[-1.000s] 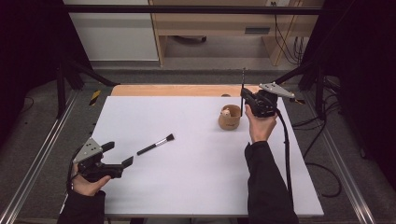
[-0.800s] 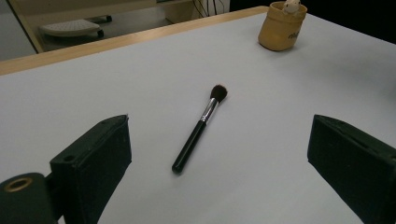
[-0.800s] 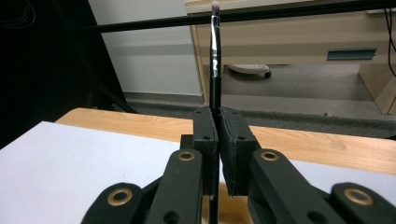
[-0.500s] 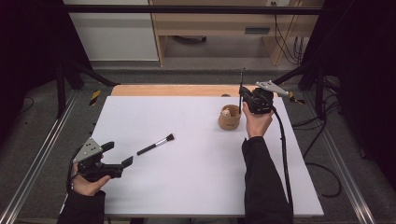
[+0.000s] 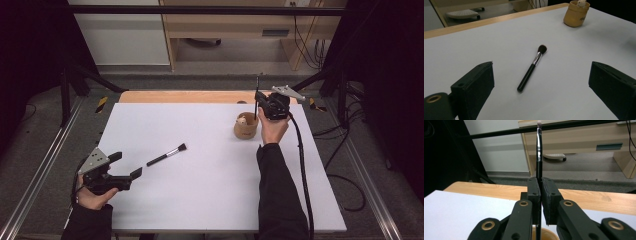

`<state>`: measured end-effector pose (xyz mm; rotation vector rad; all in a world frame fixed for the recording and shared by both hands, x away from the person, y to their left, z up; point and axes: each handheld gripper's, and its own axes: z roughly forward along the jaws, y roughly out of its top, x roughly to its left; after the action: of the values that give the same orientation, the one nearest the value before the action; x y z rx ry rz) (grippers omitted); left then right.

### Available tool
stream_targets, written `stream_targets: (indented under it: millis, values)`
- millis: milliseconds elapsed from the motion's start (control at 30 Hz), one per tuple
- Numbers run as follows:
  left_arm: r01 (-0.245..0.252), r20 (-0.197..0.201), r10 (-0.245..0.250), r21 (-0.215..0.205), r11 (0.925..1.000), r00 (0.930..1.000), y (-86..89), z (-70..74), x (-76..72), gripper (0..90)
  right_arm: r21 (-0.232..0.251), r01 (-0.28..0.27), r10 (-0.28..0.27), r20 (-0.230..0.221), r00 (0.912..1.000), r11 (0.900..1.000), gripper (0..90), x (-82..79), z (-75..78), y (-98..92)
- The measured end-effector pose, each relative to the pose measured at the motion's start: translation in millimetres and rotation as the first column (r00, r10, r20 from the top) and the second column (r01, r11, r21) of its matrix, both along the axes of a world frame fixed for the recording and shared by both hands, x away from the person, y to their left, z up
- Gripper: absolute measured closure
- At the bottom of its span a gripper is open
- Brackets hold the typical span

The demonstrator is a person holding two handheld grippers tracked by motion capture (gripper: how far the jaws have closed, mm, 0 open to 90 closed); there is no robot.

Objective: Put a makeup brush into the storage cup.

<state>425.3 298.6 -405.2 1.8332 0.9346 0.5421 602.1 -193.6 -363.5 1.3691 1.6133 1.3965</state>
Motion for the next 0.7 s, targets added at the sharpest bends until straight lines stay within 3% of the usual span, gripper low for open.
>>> stream_targets:
  millis: [500, 700]
  values:
    - [0.001, -0.001, -0.001, 0.003, 1.0, 1.0, -0.6, -0.2, 0.1, 5.7, 0.009, 0.002, -0.002, -0.004, 1.0, 1.0, 85.8, 9.2, -10.3, 2.4]
    - [-0.001, -0.001, 0.001, 0.001, 1.0, 1.0, -0.1, -0.3, 0.2, 5.6, 0.005, 0.012, -0.012, -0.027, 0.9996, 1.0, 85.8, 15.8, -19.3, 3.8]
